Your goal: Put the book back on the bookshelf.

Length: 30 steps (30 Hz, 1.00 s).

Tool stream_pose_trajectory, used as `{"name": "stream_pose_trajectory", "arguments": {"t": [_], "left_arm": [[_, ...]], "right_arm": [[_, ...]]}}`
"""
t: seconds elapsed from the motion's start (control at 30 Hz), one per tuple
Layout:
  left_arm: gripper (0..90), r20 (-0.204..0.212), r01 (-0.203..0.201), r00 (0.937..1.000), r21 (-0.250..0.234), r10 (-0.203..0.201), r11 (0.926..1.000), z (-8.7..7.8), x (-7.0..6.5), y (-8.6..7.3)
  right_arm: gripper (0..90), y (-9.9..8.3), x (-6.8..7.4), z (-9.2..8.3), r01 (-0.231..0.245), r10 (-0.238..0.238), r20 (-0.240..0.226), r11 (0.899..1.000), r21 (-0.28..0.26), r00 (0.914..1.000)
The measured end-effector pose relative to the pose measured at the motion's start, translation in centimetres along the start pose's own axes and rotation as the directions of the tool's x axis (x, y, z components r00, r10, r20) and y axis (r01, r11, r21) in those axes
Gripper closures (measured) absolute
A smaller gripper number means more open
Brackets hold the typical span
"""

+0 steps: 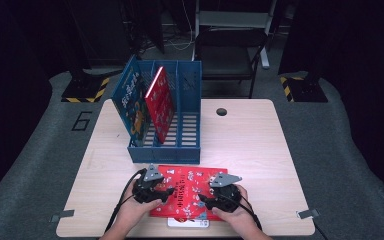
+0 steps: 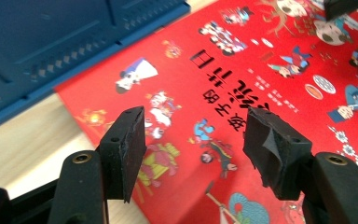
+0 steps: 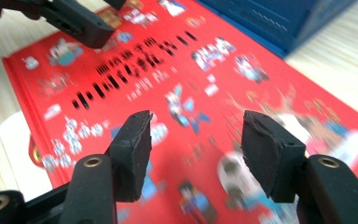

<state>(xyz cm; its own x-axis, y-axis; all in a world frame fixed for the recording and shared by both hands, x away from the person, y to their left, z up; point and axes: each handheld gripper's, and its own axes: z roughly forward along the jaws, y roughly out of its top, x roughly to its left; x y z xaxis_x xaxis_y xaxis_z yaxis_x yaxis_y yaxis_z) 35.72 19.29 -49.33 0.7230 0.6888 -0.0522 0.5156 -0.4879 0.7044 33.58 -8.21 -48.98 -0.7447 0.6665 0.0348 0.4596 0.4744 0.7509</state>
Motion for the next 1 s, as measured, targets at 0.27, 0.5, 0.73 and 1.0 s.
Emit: {"name": "stream_pose_trajectory", "arguments": {"t": [0.27, 0.5, 0.73, 1.0], "left_arm": [[26.2, -0.016, -0.077, 0.9968, 0.036, 0.078, 0.9964, 0.5, -0.9, 0.2], [17.6, -0.01, -0.097, 0.9952, 0.029, 0.098, 0.9948, 0.7, -1.3, -0.1], [30.8, -0.018, -0.081, 0.9965, 0.038, 0.081, 0.996, 0.4, -0.9, 0.3], [26.4, -0.015, -0.099, 0.9949, -0.004, 0.099, 0.995, 0.7, -1.0, -0.1]], "right_arm": [[37.1, -1.5, -0.8, -0.2, -0.056, 0.056, 0.027, 0.998, -0.001, 0.998], [33.2, -2.2, -0.1, -0.2, 0.032, -0.03, 0.06, 0.999, -0.021, 0.9977], [31.6, -2.5, -0.5, -0.6, 0.053, -0.053, 0.029, 0.999, -0.006, 0.9982], [35.4, -2.9, -1.3, -1.2, 0.08, -0.08, -0.01, 0.997, -0.008, 0.9967]]}}
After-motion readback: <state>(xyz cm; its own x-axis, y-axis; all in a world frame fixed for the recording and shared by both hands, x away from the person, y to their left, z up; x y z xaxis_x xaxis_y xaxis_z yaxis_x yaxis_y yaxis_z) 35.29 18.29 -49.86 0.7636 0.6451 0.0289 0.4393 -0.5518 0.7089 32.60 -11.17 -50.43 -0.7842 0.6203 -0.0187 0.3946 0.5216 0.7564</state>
